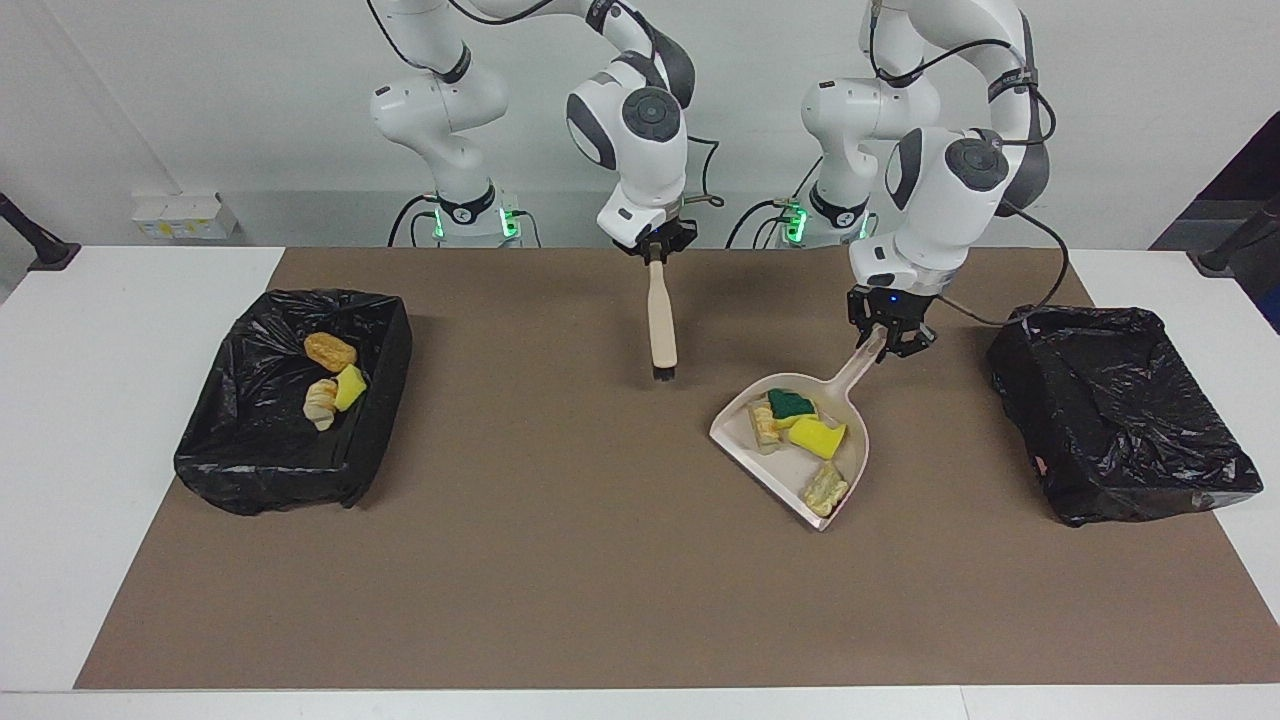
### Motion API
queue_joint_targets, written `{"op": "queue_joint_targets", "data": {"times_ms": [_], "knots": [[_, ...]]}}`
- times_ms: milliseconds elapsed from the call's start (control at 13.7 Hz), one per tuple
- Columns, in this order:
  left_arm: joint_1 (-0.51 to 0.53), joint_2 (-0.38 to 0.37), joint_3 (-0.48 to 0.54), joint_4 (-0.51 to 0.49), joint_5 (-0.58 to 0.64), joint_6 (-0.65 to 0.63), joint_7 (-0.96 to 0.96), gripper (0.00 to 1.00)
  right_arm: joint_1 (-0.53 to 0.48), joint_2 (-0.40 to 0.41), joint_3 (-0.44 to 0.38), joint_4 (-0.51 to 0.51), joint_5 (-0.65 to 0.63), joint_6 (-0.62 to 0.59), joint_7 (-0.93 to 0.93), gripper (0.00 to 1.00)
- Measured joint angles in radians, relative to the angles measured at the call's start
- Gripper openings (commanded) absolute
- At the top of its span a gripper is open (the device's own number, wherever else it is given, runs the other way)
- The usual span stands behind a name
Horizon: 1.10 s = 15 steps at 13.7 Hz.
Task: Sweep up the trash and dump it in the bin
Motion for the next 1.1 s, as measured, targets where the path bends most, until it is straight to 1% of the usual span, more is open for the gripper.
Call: {"op": "queue_joint_targets", "data": {"times_ms": [146,219,365,584,730,876,949,1022,1095], "knots": [[0.038,-0.004,0.006,0.000,-0.035,0.000,0.041,0.00,0.093,-0.015,0.003,-0.070,0.000,0.114,0.119,0.00],[0.050,-0.007,0.010,0.001,-0.050,0.000,0.049,0.00,0.132,-0.013,0.003,-0.102,0.000,0.171,0.147,0.00],[0.086,-0.015,0.015,0.015,-0.080,-0.002,0.071,0.00,0.182,-0.005,0.003,-0.154,0.000,0.285,0.203,0.00],[0.184,-0.037,0.021,0.060,-0.155,-0.071,0.185,0.00,0.206,0.016,0.003,-0.180,-0.006,0.321,0.214,0.00],[0.270,-0.049,0.025,0.115,-0.192,-0.146,0.276,0.00,0.207,0.023,0.003,-0.180,-0.023,0.322,0.214,0.00],[0.368,-0.053,0.028,0.186,-0.204,-0.239,0.366,0.00,0.207,0.036,0.002,-0.181,-0.052,0.328,0.214,0.00],[0.416,-0.054,0.029,0.213,-0.205,-0.273,0.407,0.00,0.207,0.039,0.002,-0.181,-0.060,0.333,0.212,0.16],[0.469,-0.053,0.030,0.238,-0.207,-0.304,0.452,0.00,0.206,0.041,0.001,-0.180,-0.062,0.334,0.204,0.26],[0.519,-0.051,0.031,0.259,-0.207,-0.332,0.490,0.00,0.205,0.043,0.001,-0.180,-0.062,0.334,0.192,0.33]]}}
